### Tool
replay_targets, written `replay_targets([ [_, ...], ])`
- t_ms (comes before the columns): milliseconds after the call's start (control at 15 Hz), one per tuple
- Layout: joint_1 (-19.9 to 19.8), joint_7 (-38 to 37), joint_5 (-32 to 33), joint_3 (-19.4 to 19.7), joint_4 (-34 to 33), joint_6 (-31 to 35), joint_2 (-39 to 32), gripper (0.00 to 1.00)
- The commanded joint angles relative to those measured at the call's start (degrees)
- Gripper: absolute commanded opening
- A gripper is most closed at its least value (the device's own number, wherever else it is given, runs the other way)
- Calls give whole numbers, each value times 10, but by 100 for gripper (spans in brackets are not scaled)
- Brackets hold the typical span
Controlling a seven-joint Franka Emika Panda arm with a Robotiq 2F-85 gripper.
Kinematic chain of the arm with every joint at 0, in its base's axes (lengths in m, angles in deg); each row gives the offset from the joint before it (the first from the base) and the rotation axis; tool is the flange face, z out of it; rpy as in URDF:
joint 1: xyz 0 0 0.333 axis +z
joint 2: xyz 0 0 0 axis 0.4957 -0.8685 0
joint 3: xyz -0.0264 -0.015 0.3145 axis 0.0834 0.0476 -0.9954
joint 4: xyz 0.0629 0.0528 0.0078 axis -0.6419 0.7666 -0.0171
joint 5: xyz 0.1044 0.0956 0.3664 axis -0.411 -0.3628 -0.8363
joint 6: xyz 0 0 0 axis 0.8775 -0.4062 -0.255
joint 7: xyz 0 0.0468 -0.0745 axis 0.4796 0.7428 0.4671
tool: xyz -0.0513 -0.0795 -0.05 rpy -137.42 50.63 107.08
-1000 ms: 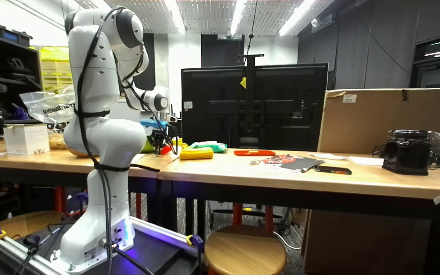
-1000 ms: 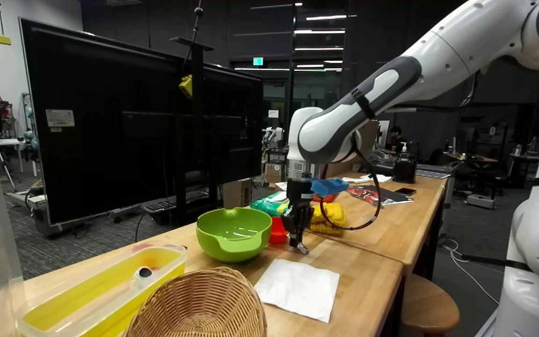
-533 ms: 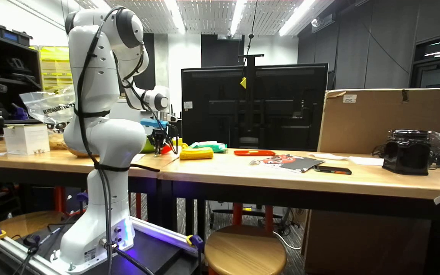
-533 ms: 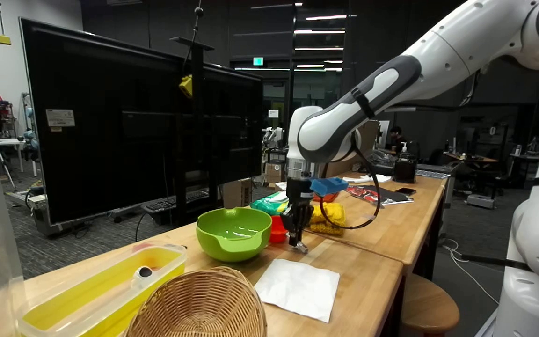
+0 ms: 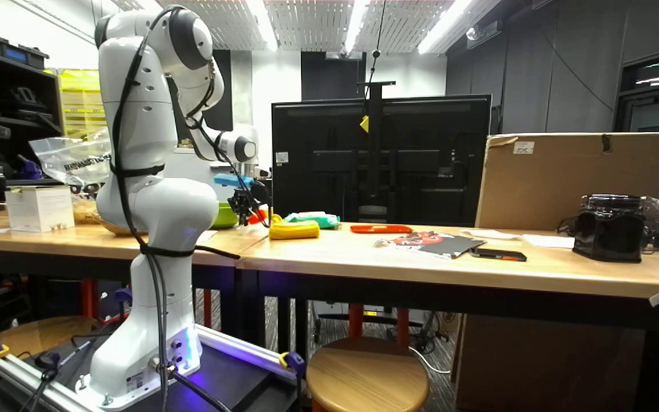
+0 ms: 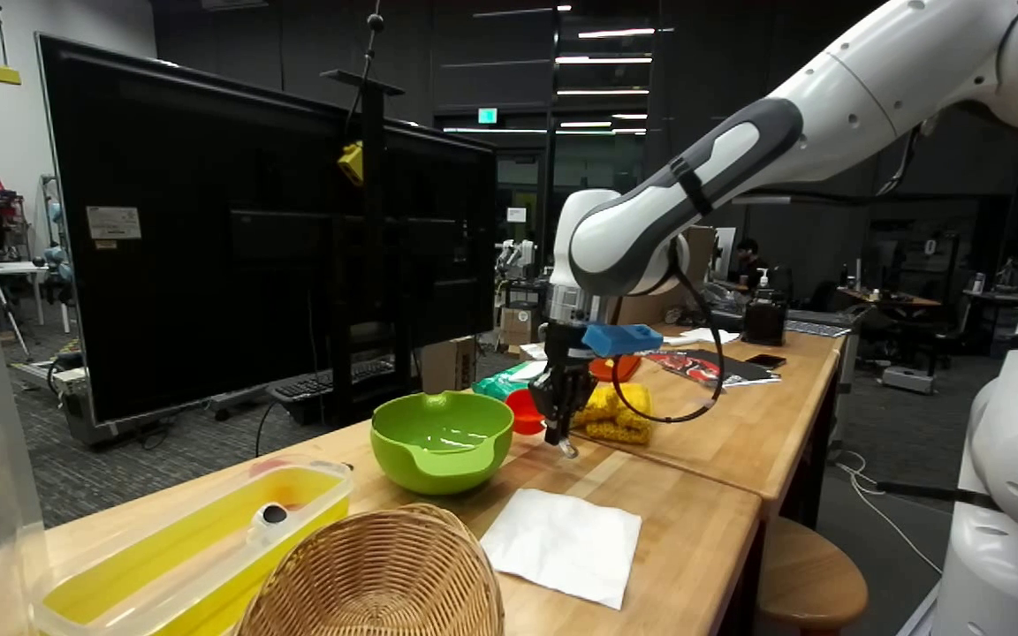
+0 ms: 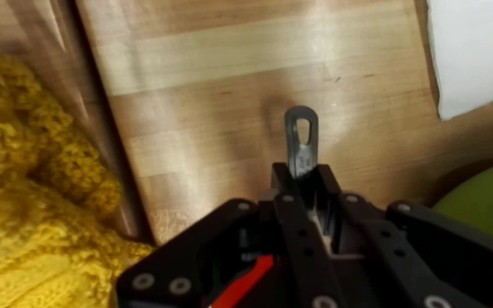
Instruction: Move the orange pot to the right
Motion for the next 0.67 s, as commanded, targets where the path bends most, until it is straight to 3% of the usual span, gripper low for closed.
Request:
replay_targets([
  [0,-9,-47,-3,2,25,17,42,4],
  [600,-43,-213,-23,4,83,43,140,4],
])
